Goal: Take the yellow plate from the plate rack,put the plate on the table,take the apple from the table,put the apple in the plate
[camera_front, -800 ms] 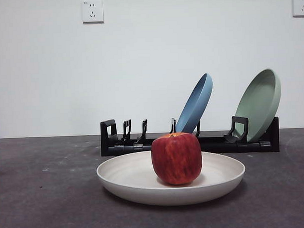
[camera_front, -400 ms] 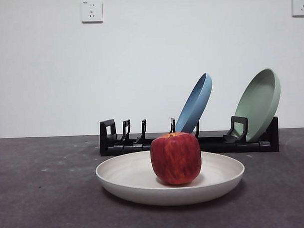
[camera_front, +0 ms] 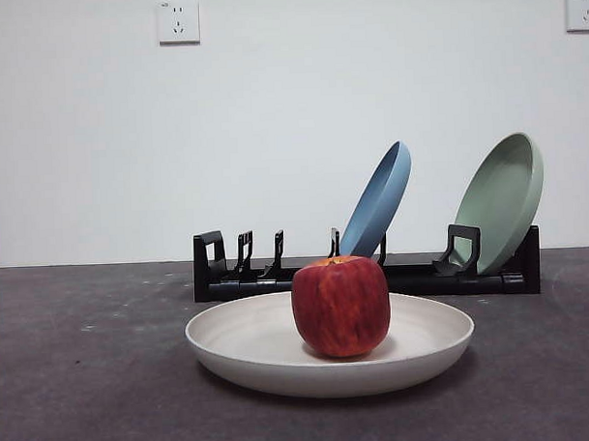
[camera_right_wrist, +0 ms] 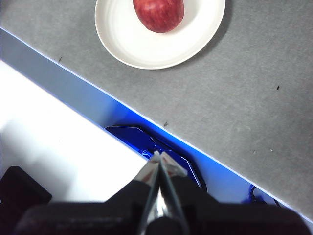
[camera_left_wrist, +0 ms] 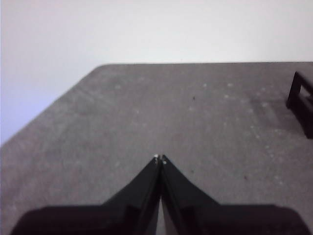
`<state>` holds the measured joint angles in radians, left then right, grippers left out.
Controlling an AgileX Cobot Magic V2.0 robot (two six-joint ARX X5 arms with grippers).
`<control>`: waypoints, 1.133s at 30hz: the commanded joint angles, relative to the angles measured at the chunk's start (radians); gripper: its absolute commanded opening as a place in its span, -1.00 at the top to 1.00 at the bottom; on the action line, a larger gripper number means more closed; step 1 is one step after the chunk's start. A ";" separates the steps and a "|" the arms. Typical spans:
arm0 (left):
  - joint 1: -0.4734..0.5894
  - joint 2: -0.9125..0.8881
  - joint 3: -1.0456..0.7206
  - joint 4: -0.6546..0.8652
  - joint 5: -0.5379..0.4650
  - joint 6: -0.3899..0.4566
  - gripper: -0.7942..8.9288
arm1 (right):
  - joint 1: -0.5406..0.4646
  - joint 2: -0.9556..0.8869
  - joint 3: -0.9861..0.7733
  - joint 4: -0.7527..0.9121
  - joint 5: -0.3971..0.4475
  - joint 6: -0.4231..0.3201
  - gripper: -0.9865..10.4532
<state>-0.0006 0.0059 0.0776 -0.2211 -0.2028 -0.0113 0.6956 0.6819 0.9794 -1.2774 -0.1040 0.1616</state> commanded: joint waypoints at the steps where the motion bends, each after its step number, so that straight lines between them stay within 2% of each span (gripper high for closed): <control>1: 0.003 -0.004 -0.035 0.011 -0.001 -0.023 0.84 | 0.002 -0.002 -0.008 0.008 0.002 0.006 0.83; 10: 0.002 -0.004 -0.060 0.011 0.001 -0.047 0.84 | 0.002 -0.002 -0.008 0.008 0.002 0.006 0.83; 32: 0.002 -0.004 -0.060 0.011 0.000 -0.046 0.84 | 0.002 -0.002 -0.008 0.008 0.002 0.006 0.83; 34: 0.002 -0.004 -0.060 0.011 0.000 -0.046 0.84 | -0.007 -0.004 -0.008 0.025 0.021 -0.033 0.83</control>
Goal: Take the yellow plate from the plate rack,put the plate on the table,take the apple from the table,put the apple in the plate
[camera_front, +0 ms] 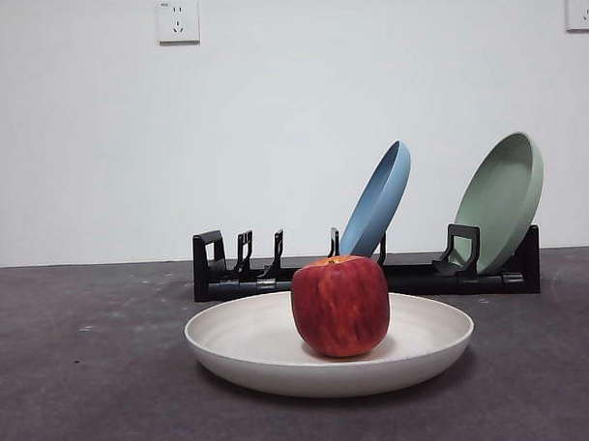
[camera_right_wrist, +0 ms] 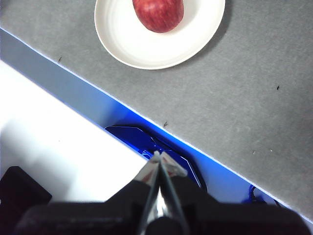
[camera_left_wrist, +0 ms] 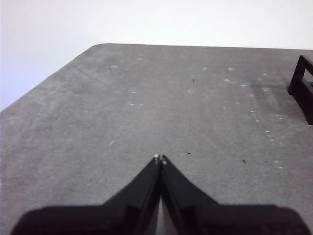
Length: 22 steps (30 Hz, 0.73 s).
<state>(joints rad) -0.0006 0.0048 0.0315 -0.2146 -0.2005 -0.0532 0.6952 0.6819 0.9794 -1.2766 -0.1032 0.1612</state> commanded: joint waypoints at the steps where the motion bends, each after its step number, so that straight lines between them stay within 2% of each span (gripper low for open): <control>1: 0.002 -0.003 -0.014 0.005 -0.002 -0.004 0.84 | -0.023 -0.013 -0.008 0.051 0.042 -0.057 0.83; 3: 0.002 -0.003 -0.014 0.005 -0.002 -0.004 0.84 | -0.077 -0.040 -0.015 0.159 0.064 -0.087 0.83; 5: 0.002 -0.003 -0.014 0.005 -0.002 -0.004 0.84 | -0.156 -0.080 -0.037 0.323 0.039 -0.091 0.83; 8: 0.002 -0.003 -0.014 0.005 -0.002 -0.004 0.84 | -0.294 -0.155 -0.105 0.550 -0.050 -0.091 0.83; 14: 0.002 -0.003 -0.014 0.005 -0.003 -0.004 0.84 | -0.540 -0.299 -0.359 0.854 -0.055 -0.124 0.83; 17: 0.002 -0.003 -0.014 0.005 -0.003 -0.004 0.84 | -0.605 -0.388 -0.526 0.990 -0.055 -0.093 0.83; 22: 0.002 -0.003 -0.014 0.005 -0.003 -0.004 0.84 | -0.634 -0.539 -0.763 1.170 -0.045 -0.075 0.83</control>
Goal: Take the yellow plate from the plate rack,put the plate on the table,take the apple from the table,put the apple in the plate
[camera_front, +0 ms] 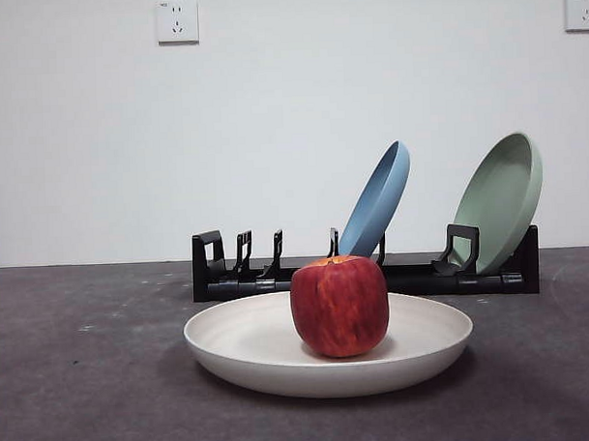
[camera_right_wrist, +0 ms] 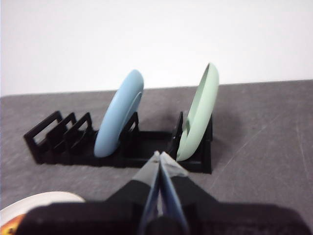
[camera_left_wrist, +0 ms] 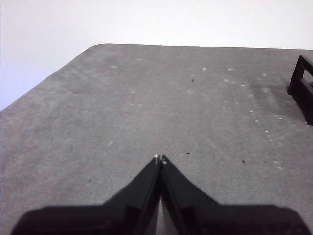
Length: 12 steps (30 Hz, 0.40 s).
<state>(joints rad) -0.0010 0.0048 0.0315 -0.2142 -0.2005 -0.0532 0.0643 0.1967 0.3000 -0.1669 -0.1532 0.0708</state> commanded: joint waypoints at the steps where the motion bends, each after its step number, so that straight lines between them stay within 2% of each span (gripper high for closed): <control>1: 0.003 -0.003 -0.014 0.005 -0.003 -0.004 0.84 | -0.003 -0.077 -0.114 0.074 0.005 0.018 0.83; 8: 0.003 -0.003 -0.014 0.005 -0.003 -0.004 0.84 | -0.003 -0.173 -0.237 0.071 0.006 0.018 0.83; 12: 0.003 -0.003 -0.014 0.005 -0.003 -0.004 0.84 | -0.003 -0.196 -0.265 0.006 0.005 0.018 0.83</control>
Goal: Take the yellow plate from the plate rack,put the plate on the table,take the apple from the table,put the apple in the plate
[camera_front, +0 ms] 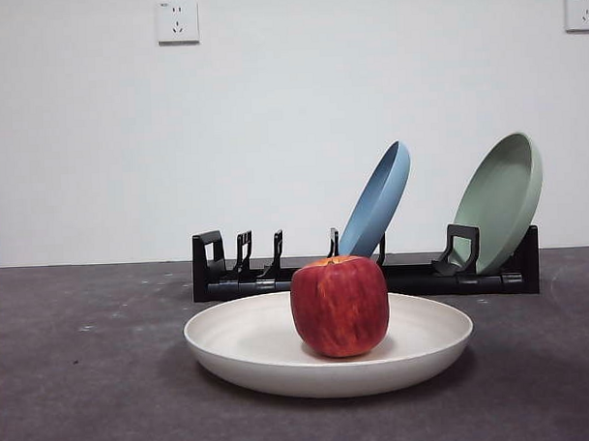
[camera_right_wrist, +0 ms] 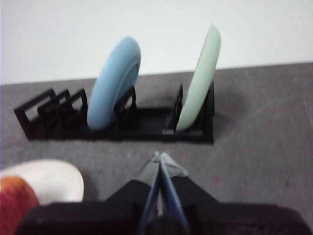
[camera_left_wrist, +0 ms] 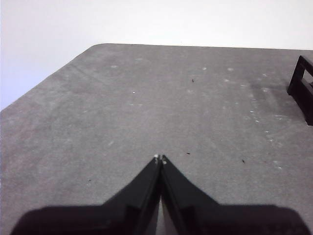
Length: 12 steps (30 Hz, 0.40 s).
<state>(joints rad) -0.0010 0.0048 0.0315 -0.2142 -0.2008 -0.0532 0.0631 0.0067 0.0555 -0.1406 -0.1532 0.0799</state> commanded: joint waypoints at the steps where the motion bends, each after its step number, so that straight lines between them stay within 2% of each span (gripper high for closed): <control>1: 0.003 -0.003 -0.014 0.005 -0.003 -0.004 0.84 | -0.002 -0.006 -0.024 -0.030 0.005 0.008 0.83; 10: 0.003 -0.003 -0.014 0.005 -0.003 -0.004 0.84 | -0.002 -0.006 -0.032 -0.080 0.003 0.006 0.83; 12: 0.003 -0.003 -0.014 0.005 -0.003 -0.004 0.84 | -0.002 -0.006 -0.032 -0.079 0.002 0.041 0.83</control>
<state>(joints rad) -0.0006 0.0048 0.0315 -0.2142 -0.2008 -0.0532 0.0631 0.0044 0.0357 -0.2169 -0.1535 0.0910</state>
